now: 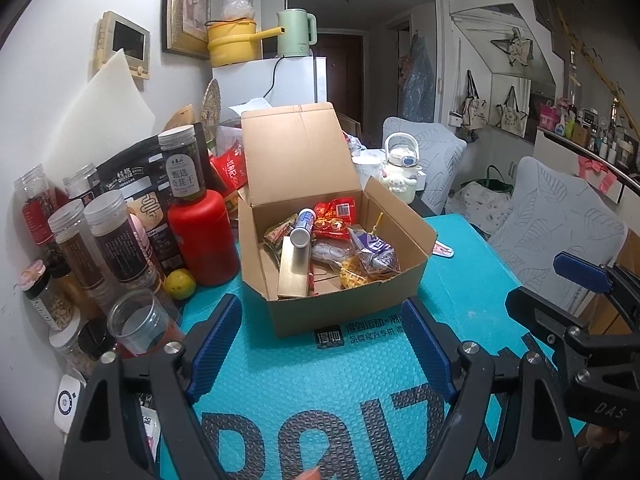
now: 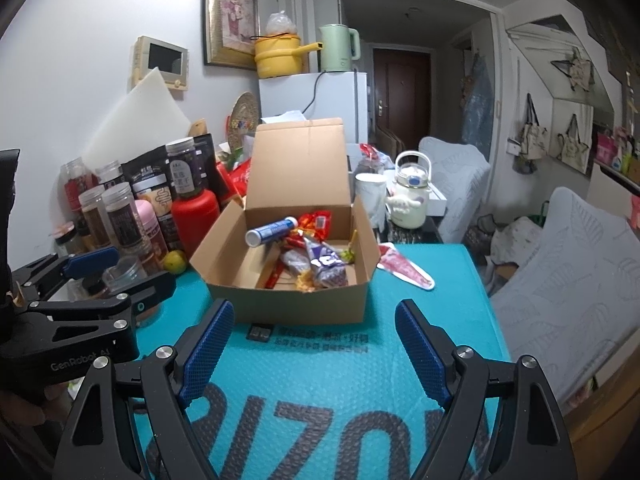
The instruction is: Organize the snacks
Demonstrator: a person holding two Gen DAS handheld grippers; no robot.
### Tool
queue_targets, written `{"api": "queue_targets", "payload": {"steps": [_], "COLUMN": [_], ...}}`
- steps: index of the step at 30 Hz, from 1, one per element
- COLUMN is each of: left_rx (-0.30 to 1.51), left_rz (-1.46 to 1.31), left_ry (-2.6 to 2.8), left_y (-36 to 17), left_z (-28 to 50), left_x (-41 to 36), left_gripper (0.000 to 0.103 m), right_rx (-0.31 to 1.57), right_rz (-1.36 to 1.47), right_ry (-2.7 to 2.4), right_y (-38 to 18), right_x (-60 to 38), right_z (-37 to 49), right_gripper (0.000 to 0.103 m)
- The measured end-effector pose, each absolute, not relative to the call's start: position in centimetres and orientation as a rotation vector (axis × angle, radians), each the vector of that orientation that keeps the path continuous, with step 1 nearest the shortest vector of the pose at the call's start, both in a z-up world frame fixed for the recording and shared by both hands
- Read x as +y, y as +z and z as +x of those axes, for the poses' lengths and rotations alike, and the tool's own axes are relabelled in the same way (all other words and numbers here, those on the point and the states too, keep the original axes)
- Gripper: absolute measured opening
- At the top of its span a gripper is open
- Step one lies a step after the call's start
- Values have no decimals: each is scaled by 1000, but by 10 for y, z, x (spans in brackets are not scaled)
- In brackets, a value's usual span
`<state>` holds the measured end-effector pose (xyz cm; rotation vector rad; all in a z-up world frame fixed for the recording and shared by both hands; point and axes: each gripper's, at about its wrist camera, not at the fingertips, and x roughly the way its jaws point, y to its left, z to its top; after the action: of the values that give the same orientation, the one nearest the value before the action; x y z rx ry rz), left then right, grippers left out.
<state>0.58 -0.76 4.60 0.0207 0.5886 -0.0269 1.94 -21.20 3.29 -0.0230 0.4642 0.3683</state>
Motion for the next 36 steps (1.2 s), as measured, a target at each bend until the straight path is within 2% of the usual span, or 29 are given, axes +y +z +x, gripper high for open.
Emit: {"api": "queue_targets", "payload": {"steps": [36], "left_rx": [615], "left_rz": [45], "left_ry": [-35], "left_y": [38], "left_z": [8], "left_x": [-12], "left_gripper": [82], "right_rx": [492], "right_rz": [-41], "right_ry": [368], "right_y": [23], "right_x": [-213], "right_z": [33], "right_gripper": [84]}}
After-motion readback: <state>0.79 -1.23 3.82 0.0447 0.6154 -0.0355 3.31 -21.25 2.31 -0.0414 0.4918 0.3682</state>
